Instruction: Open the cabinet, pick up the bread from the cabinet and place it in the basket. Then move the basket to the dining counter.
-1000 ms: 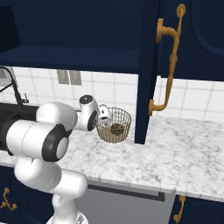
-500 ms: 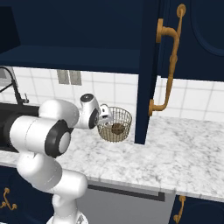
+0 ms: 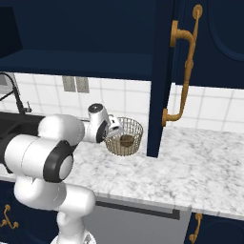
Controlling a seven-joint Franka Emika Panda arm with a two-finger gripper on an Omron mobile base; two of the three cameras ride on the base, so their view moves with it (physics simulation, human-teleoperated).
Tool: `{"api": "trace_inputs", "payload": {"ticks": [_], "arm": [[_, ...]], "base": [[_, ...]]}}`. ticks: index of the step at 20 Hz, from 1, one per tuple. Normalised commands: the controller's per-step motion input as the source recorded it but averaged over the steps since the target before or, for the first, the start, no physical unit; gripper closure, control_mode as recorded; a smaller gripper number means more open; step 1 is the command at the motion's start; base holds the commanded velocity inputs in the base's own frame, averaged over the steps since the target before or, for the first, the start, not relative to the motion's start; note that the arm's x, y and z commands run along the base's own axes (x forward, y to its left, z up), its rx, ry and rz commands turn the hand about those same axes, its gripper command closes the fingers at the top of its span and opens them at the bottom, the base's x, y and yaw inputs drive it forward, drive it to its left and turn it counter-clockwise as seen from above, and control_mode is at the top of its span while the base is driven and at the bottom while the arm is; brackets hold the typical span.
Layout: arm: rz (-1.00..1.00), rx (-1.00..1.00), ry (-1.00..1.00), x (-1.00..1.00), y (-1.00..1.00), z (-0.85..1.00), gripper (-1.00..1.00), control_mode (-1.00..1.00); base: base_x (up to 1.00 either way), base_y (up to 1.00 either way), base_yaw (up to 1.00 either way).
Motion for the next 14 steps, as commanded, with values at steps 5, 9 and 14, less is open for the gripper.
{"api": "trace_inputs", "payload": {"ticks": [5,9,14], "arm": [[0.13,-0.03,-0.05,-0.45,-0.02,0.21,1.00,-1.00],[0.19,-0.09,-0.10,-0.80,0.14,0.87,1.00,-1.00],[0.21,-0.14,-0.15,-1.00,0.45,0.97,1.00,-1.00]], "base": [[0.00,0.00,0.00],[0.00,0.00,0.00],[0.00,0.00,0.00]]}}
